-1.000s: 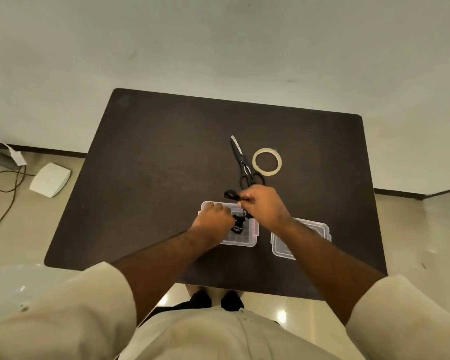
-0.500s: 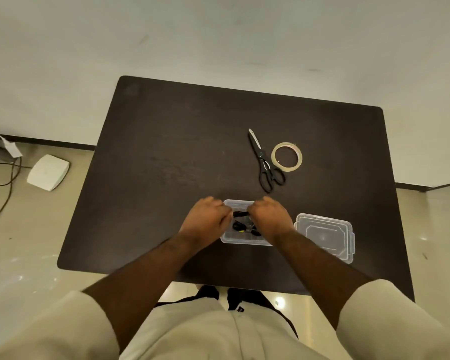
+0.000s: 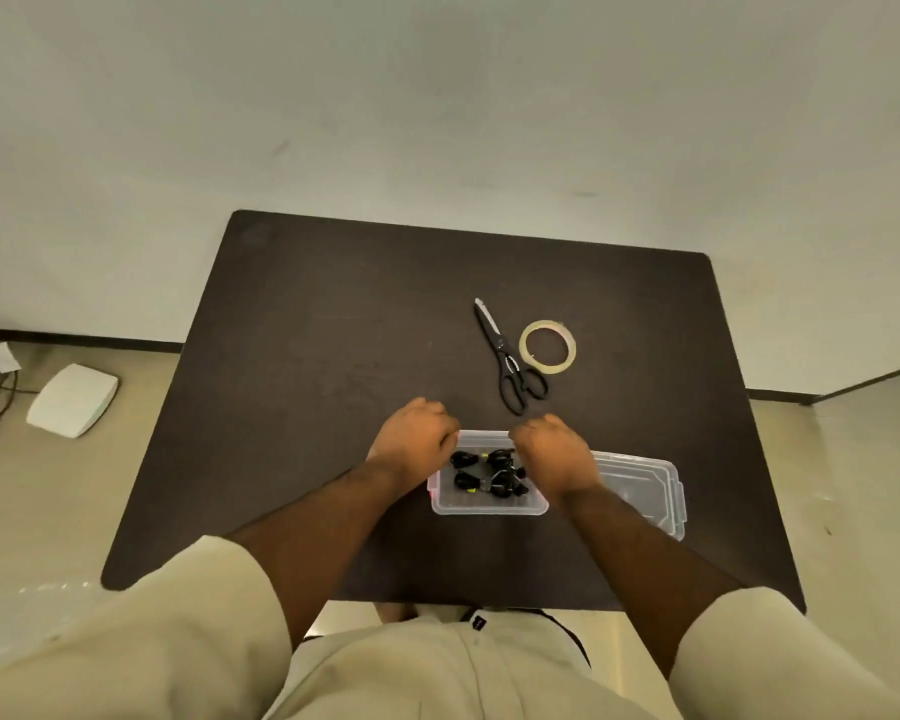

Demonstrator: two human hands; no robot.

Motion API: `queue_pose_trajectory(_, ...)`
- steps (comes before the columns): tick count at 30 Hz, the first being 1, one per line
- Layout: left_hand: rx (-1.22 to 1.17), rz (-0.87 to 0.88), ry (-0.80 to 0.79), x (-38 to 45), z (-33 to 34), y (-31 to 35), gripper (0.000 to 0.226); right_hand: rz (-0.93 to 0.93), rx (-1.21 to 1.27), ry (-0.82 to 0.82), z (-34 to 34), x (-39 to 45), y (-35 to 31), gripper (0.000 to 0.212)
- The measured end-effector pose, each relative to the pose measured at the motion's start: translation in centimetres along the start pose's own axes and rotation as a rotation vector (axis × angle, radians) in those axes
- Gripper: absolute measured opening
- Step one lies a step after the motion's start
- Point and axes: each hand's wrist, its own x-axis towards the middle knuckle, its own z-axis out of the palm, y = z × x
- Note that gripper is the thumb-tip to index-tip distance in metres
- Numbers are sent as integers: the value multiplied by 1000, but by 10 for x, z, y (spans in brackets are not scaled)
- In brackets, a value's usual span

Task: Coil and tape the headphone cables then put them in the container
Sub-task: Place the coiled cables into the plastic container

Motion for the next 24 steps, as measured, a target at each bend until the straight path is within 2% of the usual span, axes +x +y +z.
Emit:
queue_pose_trajectory(2,13,-5,11,8,-1,3,30,38,29,-8,-3,2,12,8)
queue_pose_trajectory(6,57,1,-17,17,12,15,30,123,178,-38,-3,-4,36,20)
queue_pose_trajectory(10,59,73,-58,23,26,58,36,255,262,-135,5,-30,71,28)
queue_pose_trajectory(13,-139,28,-119,39,36,106,30,383,316,-117,13,-53,103,23)
queue_pose_trajectory(15,-410,-80,-86,49,45,146,25,529,418,-14,18,-69,124,19)
queue_pose_trajectory(18,-742,-399,-144,57,59,201,30,787,486,88,31,-88,156,21)
queue_pose_trajectory(21,-771,-680,-205,69,86,224,49,1062,586,72,42,-98,181,31)
queue_pose_trajectory(24,-799,-833,-229,82,99,226,55,1103,785,29,37,-91,181,28)
